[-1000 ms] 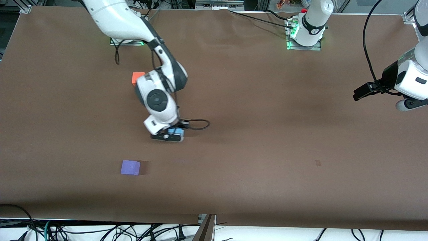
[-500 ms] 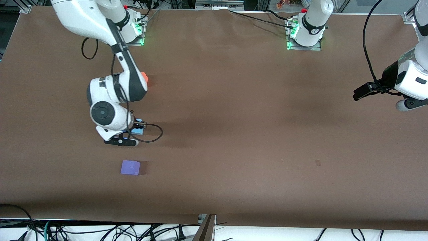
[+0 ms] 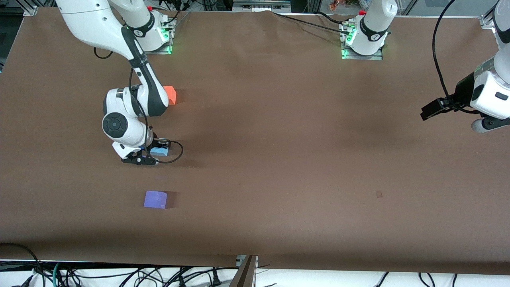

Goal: Place blue block between orange and purple blocks
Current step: 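Carry the blue cube with the right gripper between orange and purple cubes, release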

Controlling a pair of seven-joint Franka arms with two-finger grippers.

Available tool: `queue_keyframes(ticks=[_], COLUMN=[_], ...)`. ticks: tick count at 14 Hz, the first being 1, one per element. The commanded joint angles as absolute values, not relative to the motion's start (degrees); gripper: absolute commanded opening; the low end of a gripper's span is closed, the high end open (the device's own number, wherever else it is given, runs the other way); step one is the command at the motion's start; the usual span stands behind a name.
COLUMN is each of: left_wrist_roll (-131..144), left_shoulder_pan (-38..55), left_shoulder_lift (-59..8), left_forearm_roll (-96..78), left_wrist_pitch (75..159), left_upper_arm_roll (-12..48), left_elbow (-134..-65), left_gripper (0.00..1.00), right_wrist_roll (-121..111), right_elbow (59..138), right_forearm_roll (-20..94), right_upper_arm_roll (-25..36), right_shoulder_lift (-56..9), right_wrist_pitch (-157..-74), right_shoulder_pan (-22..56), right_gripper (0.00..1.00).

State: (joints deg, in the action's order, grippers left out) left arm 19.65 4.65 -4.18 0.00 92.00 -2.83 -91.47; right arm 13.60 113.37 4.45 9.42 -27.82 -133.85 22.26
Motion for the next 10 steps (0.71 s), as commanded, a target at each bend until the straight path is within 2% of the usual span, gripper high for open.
queue_keyframes(ticks=[1,4,7,10], left_wrist_roll=[18.54,18.54,18.54,18.54], left_shoulder_pan=[4.22,4.22,4.22,4.22], left_shoulder_lift=[-3.96,-3.96,-3.96,-3.96], left_forearm_roll=[-0.44,-0.44,-0.35,-0.44], left_wrist_pitch=[90.97,90.97,91.05,90.97], left_upper_arm_roll=[-2.55,-2.55,-2.46,-2.55], left_elbow=[-90.88,-90.88,-90.88,-90.88], left_gripper=[1.00,1.00,1.00,1.00], right_wrist_roll=[11.34,4.42,2.20,2.55], right_elbow=[110.42,99.87,90.38,81.68], right_forearm_roll=[5.45,5.36,5.27,5.19], right_upper_arm_roll=[9.49,12.73,15.20,16.69], right_shoulder_lift=[-24.53,-24.35,-24.35,-24.00], right_wrist_pitch=[-128.35,-112.81,-103.74,-90.22], right_shoulder_pan=[22.15,22.15,22.15,22.06], right_gripper=[1.00,1.00,1.00,1.00])
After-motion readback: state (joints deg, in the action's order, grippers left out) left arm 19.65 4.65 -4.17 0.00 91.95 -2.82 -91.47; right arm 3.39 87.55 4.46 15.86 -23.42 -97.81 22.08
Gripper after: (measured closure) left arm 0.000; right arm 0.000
